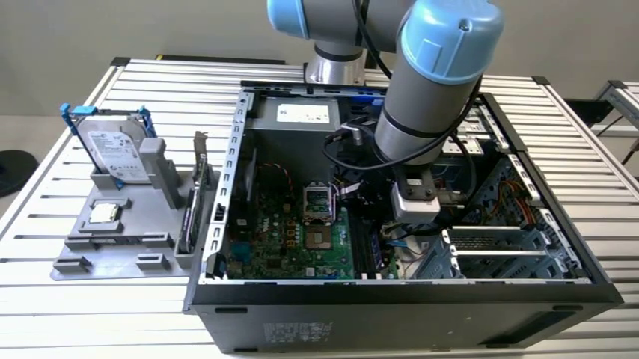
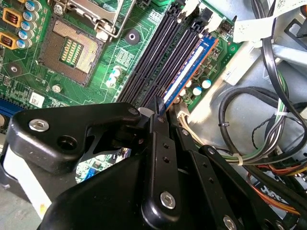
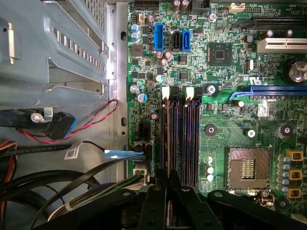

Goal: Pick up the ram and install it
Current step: 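Insert the ram into the slot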

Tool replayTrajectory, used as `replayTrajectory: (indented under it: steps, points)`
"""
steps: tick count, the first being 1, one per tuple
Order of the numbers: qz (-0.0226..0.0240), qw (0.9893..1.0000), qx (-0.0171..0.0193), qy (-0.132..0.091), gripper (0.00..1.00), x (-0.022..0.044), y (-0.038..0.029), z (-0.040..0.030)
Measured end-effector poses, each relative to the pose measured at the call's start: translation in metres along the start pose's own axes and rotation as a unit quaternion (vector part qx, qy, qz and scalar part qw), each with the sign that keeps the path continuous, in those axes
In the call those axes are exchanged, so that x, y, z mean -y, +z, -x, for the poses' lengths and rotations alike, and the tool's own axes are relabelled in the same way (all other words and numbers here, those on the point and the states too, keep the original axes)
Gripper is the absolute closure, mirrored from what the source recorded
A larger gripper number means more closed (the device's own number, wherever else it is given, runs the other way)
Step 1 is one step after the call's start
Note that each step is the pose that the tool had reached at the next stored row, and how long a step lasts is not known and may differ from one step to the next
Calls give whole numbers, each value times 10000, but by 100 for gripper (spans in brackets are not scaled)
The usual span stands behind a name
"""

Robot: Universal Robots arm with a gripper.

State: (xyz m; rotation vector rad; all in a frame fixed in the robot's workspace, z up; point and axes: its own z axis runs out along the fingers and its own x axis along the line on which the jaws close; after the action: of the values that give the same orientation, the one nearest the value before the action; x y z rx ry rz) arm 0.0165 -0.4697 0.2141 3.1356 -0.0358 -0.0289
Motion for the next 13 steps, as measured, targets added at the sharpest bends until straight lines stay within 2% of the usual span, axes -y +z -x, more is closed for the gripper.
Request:
replayTrajectory:
  steps: [6,13]
  points:
    - [-19,10000,0,0,100,13,1,0]
    - [-19,10000,0,0,100,14,1,1]
